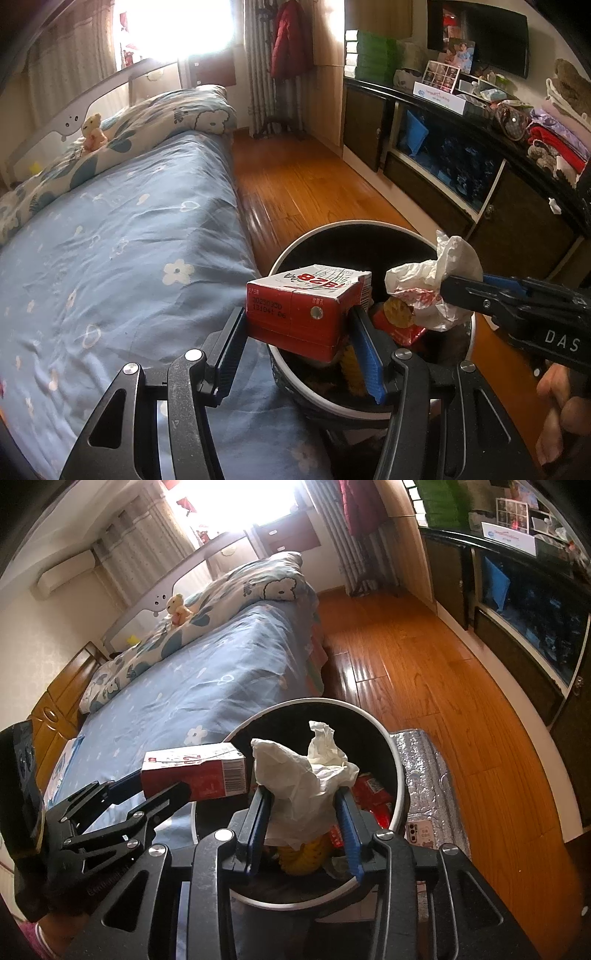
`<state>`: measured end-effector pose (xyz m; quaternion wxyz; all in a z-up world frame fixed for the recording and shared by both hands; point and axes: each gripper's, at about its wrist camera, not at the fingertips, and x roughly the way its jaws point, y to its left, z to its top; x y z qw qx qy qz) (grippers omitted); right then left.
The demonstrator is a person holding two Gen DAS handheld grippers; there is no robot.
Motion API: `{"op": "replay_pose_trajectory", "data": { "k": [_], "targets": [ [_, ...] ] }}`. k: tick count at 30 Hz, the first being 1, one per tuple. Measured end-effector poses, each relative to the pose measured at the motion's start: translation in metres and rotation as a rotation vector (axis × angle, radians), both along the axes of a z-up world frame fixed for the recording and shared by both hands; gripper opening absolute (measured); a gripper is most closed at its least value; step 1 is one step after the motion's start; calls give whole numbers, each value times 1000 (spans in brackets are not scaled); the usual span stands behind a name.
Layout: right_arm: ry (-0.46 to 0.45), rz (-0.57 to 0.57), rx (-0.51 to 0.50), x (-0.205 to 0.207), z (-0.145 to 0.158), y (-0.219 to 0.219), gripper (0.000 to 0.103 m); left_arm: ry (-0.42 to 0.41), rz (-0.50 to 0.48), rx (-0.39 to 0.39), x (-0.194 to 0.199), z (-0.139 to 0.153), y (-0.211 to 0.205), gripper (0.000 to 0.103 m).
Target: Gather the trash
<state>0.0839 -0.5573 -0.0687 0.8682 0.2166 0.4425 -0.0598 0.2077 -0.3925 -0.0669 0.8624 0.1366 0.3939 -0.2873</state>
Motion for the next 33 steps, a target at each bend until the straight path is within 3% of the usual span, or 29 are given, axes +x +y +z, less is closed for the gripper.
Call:
{"op": "replay_pose_trajectory", "data": {
  "k": [4,11,16,22,33],
  "targets": [
    [3,1,2,1,0,1,41,14,-3,-6,4,0,0,55],
    [-1,-6,3,0,1,0,56,31,19,-31,4,7,9,60],
    [-27,-7,5,-9,12,7,57,25,37,-70,-5,15,34,65],
    [-86,-6,-7,-25,27,31,74,16,73,-119,-30,17,77,75],
    [-169,-19,-52,-70,39,97,78,-98,218,-130,-114,23,158,83]
  ]
}}
